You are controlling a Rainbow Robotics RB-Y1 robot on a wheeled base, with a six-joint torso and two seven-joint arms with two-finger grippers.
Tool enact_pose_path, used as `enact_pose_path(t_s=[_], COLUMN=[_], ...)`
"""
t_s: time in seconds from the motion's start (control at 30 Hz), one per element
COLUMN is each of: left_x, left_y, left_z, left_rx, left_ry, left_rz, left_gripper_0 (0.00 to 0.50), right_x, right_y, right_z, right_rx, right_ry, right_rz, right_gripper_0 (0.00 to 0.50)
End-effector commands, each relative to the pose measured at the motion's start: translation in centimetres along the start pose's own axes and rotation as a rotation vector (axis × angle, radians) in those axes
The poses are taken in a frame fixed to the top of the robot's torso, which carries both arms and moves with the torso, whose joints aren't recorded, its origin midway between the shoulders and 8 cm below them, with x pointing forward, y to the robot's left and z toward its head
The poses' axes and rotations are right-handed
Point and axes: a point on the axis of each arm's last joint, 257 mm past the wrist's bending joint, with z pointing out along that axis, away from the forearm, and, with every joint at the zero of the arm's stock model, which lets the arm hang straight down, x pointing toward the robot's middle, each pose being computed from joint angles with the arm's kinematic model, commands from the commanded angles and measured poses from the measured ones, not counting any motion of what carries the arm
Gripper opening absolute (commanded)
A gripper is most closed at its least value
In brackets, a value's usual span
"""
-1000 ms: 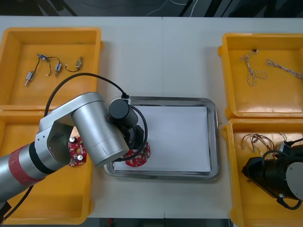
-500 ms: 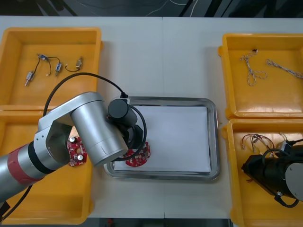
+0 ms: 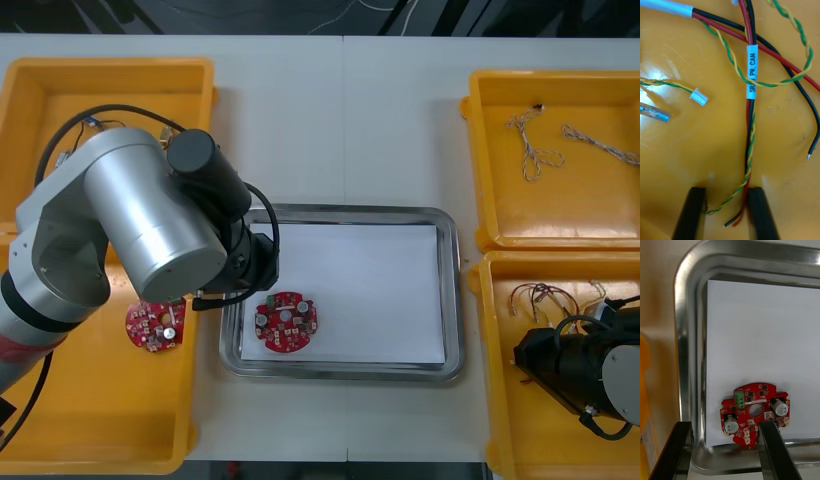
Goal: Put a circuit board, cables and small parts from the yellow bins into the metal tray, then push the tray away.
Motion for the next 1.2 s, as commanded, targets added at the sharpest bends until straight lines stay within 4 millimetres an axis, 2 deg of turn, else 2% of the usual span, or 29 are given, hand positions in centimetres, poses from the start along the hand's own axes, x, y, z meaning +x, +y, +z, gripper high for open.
enact_pose_path(t_s=[0.03, 0.33, 0.5, 0.8, 1.2], left_x=[-3.8, -6.6, -8.2, -11.2, -14.6], left_y=[1.0, 3.4, 5.4, 10.2, 18.0], left_z=[-4.0, -8.0, -10.4, -12.0, -12.3], left_rx=[0.019, 0.028, 0.028, 0.005, -0.090], left_ry=[-0.070, -0.077, -0.094, -0.084, -0.084], left_rz=[-0.099, -0.100, -0.101, -0.097, -0.104], left_gripper_0=[0.500, 0.500, 0.500, 0.500, 0.500], right_x=[2.3, 1.5, 0.7, -0.7, -1.4], right_y=[-0.8, -1.1, -1.7, -3.0, -4.0], right_z=[0.9, 0.3, -1.8, -5.5, -7.7], right_rx=[0.020, 0.026, 0.055, 0.116, 0.107], right_ry=[0.046, 0.029, 0.023, 0.003, 0.036], right_rz=[0.022, 0.028, 0.016, -0.040, -0.092], right_gripper_0=[0.000, 0.000, 0.000, 0.000, 0.000])
